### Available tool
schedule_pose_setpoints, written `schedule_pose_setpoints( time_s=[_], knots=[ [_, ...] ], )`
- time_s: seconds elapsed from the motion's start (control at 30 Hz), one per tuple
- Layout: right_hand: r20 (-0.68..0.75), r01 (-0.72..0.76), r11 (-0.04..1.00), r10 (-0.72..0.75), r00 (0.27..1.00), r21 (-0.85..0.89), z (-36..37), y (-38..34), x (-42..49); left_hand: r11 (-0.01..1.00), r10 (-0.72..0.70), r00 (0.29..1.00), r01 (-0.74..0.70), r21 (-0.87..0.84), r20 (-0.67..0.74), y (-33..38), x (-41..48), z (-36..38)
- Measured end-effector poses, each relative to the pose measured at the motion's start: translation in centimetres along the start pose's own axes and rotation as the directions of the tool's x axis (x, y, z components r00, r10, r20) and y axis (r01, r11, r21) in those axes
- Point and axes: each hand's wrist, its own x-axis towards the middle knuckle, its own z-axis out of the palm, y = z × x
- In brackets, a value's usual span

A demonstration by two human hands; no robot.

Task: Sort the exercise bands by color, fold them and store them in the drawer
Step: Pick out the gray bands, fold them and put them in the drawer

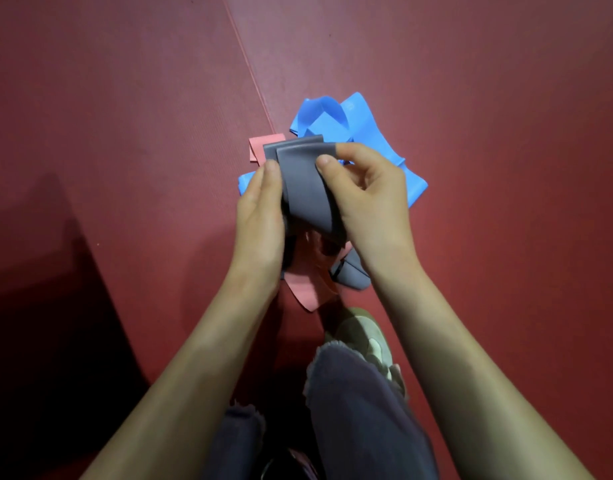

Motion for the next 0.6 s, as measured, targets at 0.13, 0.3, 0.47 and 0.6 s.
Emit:
schedule_pose_setpoints(
  time_s=[0.13,0.3,0.47,0.6],
  knots=[
    [-0.028,0.020,1.000,-0.020,0.999,0.007,0.1,0.0,0.2,0.994,0.064,0.997,-0.067,0.081,0.039,0.3,-0.2,0.1],
    [0.034,-0.026,0.996,0.023,0.999,0.089,0.1,2.4,-0.2,0.986,0.155,0.988,-0.155,0.068,0.013,1.6,0.1,0.0],
    [0.253,-0.135,0.967,0.189,0.949,-0.216,-0.8,6.7,0.3,0.976,0.216,0.975,-0.217,0.004,0.055,3.2,0.1,0.0],
    [0.373,-0.129,0.878,0.324,0.869,-0.462,-1.3,8.9,0.6,0.957,0.290,0.945,-0.290,-0.021,0.150,4.9,0.4,0.2]
  ],
)
